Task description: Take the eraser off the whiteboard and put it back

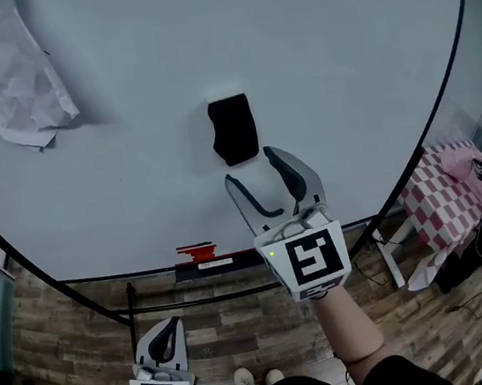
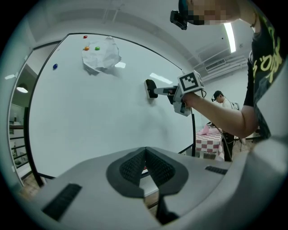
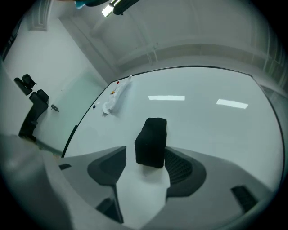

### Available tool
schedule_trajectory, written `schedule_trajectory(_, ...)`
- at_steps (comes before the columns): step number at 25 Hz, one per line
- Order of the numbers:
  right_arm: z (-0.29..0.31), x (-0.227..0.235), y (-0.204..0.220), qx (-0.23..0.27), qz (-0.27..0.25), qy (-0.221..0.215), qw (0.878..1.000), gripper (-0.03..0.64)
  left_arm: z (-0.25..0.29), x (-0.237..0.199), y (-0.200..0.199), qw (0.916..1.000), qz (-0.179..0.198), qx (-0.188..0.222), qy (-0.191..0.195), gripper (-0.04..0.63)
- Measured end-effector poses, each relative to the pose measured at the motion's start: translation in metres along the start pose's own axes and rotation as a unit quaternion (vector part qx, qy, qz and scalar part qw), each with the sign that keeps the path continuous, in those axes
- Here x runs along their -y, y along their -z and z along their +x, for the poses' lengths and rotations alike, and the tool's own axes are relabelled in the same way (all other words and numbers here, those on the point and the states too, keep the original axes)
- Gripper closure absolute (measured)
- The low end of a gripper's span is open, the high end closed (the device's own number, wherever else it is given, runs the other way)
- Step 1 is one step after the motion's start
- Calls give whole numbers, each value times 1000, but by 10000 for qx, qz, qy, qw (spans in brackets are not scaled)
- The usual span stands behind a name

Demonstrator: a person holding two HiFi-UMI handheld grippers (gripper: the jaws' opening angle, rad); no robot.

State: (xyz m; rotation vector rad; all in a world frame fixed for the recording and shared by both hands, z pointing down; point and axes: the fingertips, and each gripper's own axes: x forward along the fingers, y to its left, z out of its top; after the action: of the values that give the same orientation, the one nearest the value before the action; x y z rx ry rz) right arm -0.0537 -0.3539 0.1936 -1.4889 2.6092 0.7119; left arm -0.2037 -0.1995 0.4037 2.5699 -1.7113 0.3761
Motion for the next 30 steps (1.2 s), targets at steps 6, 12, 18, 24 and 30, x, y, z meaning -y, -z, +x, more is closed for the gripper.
schedule_trajectory(6,16,4,-7,-55,-225,329,9992,351,-2,-7,0,10000,8,11,-6,589)
schedule_trajectory(12,27,8,1,-265,-347,558,9975,342,-3,-10,3,10000,-17,93,32,589)
schedule_trajectory(18,36,11,5,-321,-392,706,9962,339,-3,-18,2,10000,-12,14,18,589)
schedule_trajectory(24,42,14,9,-420,-370,792,9953,341,1,-20,1,9999,-51,41,116,589)
schedule_trajectory(30,45,19,11,-370,-260,909,9948,356,4,-27,4,9998,20,-24,172,589)
